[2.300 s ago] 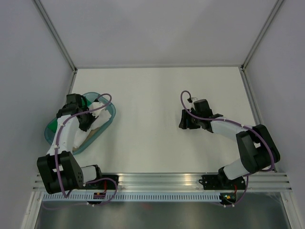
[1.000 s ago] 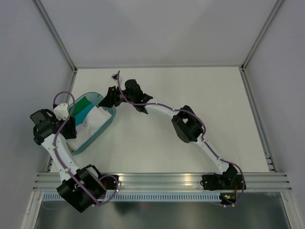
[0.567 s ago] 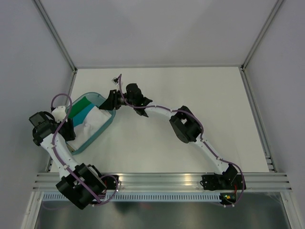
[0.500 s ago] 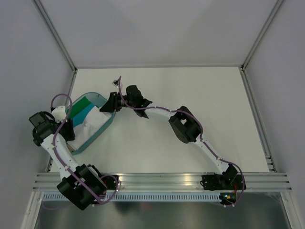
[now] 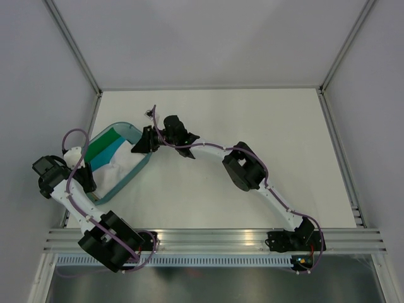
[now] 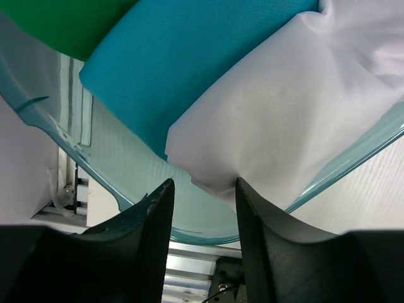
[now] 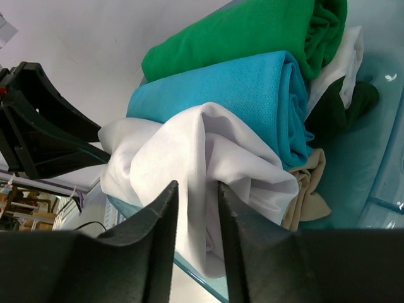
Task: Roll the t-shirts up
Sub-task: Place the rolled tshirt into the container
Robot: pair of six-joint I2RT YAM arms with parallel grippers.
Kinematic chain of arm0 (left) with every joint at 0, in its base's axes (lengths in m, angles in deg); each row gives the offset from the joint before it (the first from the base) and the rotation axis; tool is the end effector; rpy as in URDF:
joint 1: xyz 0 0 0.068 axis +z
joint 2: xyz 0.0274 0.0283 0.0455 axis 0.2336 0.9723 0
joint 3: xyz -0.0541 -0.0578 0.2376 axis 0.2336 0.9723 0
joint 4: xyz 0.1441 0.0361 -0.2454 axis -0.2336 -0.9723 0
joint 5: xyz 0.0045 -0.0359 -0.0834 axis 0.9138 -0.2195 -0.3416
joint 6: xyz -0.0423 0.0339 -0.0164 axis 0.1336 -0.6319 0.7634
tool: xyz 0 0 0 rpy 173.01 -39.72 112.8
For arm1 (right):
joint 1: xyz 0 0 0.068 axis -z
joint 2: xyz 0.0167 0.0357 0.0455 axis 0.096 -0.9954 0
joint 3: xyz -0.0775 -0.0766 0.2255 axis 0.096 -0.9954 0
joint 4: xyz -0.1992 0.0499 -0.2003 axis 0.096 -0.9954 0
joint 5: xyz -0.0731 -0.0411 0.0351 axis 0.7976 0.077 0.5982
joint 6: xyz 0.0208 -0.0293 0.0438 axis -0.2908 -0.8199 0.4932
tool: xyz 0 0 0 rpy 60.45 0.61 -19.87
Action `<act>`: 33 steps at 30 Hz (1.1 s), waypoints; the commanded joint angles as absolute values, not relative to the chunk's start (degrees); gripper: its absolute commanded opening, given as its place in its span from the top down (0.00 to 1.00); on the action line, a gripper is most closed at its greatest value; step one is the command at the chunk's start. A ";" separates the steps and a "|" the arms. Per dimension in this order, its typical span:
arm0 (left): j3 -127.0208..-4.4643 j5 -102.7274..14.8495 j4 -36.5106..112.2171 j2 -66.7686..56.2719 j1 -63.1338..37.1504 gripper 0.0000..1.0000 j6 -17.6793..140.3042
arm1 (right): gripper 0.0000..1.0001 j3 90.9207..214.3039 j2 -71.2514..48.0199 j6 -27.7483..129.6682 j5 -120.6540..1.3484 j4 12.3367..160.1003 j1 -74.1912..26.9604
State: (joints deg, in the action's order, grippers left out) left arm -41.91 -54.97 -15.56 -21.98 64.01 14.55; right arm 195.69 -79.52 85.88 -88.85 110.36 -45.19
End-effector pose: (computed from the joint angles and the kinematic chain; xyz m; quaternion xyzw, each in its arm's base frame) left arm 0.1539 0.1661 0.2314 -0.0867 0.9528 0.0451 0.2875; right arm 0.3594 0.4766 0.1398 -0.2647 0.6905 0.6185 0.2657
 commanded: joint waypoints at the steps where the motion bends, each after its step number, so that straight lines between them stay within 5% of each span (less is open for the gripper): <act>1: -41.30 -60.19 -13.65 -21.07 64.48 0.52 13.61 | 0.65 197.21 -78.54 84.93 -89.98 112.30 -45.47; 8: -40.33 -62.31 -11.01 -22.65 64.40 0.97 12.12 | 0.90 199.23 -80.30 86.77 -88.31 113.44 -45.38; 11: -39.81 -60.12 -11.01 -22.04 64.48 0.98 12.82 | 1.00 200.20 -81.00 87.56 -88.57 113.45 -45.29; 30: -40.86 -55.09 -10.74 -21.07 66.59 0.98 11.42 | 1.00 198.62 -81.53 89.41 -87.08 113.80 -43.00; 33: -41.82 -56.68 -11.97 -20.28 66.59 0.94 10.89 | 0.82 198.53 -81.79 89.50 -87.69 113.71 -43.09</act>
